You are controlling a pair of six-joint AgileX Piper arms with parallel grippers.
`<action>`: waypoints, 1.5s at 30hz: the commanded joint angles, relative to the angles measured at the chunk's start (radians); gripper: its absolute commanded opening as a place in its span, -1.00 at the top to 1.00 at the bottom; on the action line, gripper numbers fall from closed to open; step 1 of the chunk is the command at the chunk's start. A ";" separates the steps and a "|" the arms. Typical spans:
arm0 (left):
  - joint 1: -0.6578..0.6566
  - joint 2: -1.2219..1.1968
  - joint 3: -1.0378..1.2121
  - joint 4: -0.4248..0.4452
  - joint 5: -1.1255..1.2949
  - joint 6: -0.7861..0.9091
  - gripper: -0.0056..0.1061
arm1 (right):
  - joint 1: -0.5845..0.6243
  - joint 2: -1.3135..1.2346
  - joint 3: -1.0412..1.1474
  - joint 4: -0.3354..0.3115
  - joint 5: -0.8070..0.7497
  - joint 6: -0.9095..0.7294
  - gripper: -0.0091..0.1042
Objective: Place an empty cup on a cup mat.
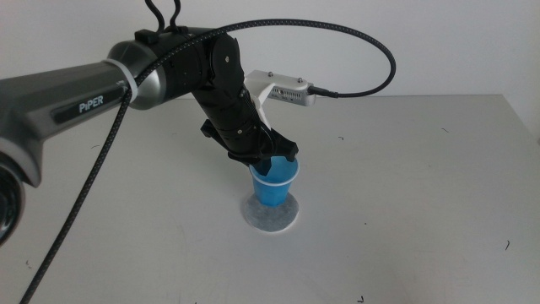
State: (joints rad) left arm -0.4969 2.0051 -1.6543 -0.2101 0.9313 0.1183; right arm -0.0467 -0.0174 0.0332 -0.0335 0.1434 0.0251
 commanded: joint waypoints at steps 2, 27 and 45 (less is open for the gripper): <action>-0.004 -0.028 -0.028 -0.032 -0.033 -0.013 0.90 | 0.002 -0.019 -0.012 -0.009 -0.078 -0.008 -0.82; 0.009 -0.039 -0.029 -0.040 -0.037 0.041 -0.99 | 0.002 -0.019 -0.012 -0.009 -0.078 -0.008 -0.82; 0.127 -0.485 -0.028 0.030 0.009 0.061 -0.98 | 0.002 -0.019 -0.012 -0.009 -0.078 -0.008 -0.82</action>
State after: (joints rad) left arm -0.3871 1.5913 -1.6534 -0.1939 0.9592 0.1931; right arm -0.0467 -0.0174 0.0332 -0.0335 0.1434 0.0251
